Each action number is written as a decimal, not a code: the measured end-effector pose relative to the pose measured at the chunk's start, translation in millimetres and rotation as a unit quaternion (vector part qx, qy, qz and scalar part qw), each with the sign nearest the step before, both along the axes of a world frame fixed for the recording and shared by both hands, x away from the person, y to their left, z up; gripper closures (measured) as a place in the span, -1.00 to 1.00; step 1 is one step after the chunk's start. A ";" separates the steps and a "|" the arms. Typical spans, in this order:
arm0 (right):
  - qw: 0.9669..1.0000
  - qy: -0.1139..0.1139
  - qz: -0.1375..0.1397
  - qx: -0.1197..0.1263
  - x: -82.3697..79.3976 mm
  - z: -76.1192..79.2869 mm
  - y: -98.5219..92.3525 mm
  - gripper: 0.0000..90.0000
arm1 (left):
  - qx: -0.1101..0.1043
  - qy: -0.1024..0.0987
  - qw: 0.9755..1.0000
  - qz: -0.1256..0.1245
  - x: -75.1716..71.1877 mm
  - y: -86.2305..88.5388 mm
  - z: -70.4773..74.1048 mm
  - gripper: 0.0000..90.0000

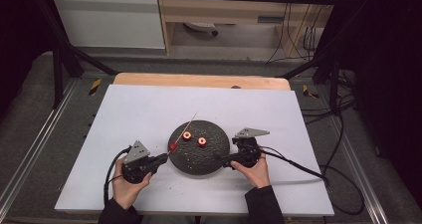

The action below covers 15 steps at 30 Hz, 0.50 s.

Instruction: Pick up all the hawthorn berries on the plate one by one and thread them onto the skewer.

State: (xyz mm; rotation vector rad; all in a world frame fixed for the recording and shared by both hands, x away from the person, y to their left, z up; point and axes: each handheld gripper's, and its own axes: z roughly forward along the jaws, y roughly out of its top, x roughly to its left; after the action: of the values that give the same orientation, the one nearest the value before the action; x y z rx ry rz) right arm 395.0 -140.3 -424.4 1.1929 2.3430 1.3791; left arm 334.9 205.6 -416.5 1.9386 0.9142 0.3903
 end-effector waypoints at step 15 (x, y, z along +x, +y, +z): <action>0.997 0.005 0.028 -0.065 6.2 13.7 9.5 -0.94 | -0.004 0.010 1.000 -0.005 -8.5 11.8 -13.7 0.96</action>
State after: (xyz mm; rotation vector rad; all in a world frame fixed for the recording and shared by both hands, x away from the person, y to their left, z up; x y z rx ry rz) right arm 401.1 -130.8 -410.7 1.1081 2.4487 1.2183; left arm 326.4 217.4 -430.2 1.9419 0.9169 0.3611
